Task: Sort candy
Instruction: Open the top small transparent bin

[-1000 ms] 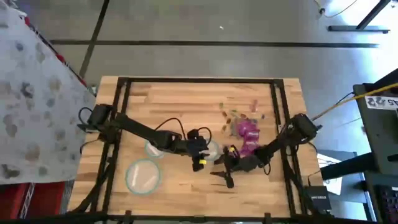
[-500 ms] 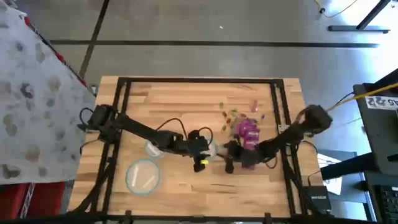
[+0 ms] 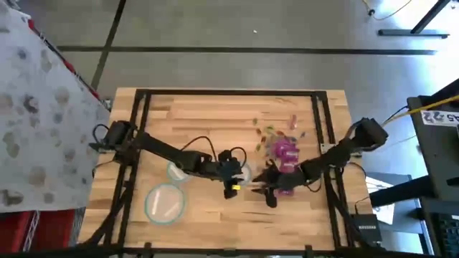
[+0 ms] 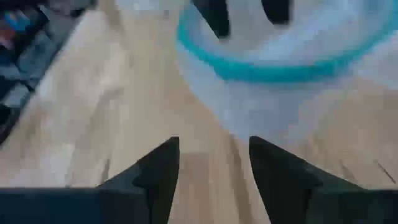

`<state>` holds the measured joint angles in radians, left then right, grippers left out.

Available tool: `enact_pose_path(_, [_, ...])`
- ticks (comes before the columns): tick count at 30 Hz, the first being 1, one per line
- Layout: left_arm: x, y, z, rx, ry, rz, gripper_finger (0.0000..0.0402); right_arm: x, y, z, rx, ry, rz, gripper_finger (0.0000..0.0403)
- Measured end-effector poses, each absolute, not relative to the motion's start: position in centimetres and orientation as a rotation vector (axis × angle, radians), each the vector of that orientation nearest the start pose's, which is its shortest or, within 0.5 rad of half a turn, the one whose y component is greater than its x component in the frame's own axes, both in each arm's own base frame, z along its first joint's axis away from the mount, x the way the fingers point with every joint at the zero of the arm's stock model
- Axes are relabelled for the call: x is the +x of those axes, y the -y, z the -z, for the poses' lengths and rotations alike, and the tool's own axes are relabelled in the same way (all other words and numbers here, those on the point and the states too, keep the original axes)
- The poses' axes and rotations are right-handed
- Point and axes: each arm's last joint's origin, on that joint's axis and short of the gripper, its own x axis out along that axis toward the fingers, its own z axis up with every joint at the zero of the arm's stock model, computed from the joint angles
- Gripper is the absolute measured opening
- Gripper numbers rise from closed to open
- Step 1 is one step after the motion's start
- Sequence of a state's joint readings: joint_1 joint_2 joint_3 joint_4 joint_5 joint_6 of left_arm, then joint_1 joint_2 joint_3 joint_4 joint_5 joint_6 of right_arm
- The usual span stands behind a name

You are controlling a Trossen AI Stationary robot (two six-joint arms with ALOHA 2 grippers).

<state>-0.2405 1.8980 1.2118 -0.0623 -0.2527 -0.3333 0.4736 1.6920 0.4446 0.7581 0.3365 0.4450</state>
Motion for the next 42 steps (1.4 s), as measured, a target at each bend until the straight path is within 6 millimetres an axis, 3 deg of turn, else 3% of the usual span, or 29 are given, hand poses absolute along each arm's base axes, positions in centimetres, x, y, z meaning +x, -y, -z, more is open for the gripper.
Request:
enact_pose_path(11, [38.8, 8.5, -16.8, -0.111, -0.74, -0.14, 0.0115, 26.0, -11.9, -9.3, 0.273, -0.299, -0.087, 0.0182])
enact_pose_path(20, [39.0, 8.6, -16.3, -0.132, -0.738, -0.148, 0.0115, 27.4, -13.0, -10.5, 0.254, -0.228, -0.207, 0.0182])
enact_pose_path(24, [39.1, 8.6, -16.2, -0.132, -0.742, -0.148, 0.0115, 27.3, -13.4, -11.0, 0.229, -0.204, -0.358, 0.0182])
enact_pose_path(30, [39.1, 8.6, -16.2, -0.139, -0.738, -0.144, 0.0115, 26.7, -13.6, -11.6, 0.191, -0.26, -0.453, 0.0182])
enact_pose_path(35, [39.1, 8.6, -16.2, -0.144, -0.736, -0.145, 0.0115, 26.3, -15.1, -13.9, -0.117, -0.207, -0.49, 0.0182])
enact_pose_path(42, [39.3, 8.7, -16.3, -0.168, -0.708, -0.138, 0.0115, 27.3, -16.6, -14.6, -0.681, -0.313, -0.238, 0.0182])
